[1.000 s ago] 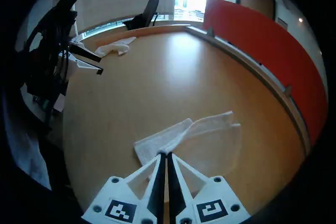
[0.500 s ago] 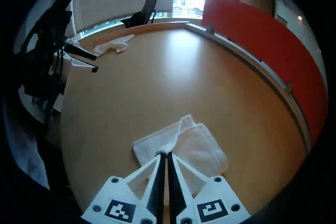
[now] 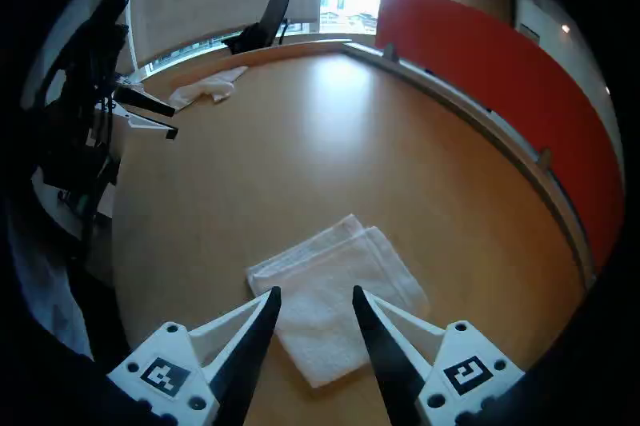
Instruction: Fold towel
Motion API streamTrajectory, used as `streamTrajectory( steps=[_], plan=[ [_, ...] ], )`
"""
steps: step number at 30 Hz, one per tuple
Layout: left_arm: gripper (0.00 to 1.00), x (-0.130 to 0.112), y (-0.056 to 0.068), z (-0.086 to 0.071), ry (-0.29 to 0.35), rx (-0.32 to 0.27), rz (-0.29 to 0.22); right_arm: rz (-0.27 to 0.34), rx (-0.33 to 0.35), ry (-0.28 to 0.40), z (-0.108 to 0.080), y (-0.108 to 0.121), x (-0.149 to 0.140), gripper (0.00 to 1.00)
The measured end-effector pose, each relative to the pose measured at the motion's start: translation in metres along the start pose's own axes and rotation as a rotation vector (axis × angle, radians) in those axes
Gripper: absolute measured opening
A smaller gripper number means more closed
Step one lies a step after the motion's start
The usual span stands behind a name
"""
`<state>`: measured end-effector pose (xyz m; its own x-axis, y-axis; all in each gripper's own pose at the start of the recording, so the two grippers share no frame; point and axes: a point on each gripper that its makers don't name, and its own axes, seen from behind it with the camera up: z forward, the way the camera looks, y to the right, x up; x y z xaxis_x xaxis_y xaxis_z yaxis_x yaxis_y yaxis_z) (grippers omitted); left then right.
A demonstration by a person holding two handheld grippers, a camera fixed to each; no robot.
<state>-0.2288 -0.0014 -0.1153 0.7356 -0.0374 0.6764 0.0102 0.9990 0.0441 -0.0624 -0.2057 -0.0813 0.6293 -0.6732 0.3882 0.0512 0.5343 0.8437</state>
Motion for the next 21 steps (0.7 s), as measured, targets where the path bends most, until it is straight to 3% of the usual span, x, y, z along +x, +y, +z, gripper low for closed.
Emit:
streamTrajectory(
  steps=[21],
  plan=[
    [0.94, 0.001, 0.003, -0.001, 0.002, -0.003, 0.007, 0.07, -0.041, -0.075, -0.007, 0.005, -0.059, 0.7]
  ],
)
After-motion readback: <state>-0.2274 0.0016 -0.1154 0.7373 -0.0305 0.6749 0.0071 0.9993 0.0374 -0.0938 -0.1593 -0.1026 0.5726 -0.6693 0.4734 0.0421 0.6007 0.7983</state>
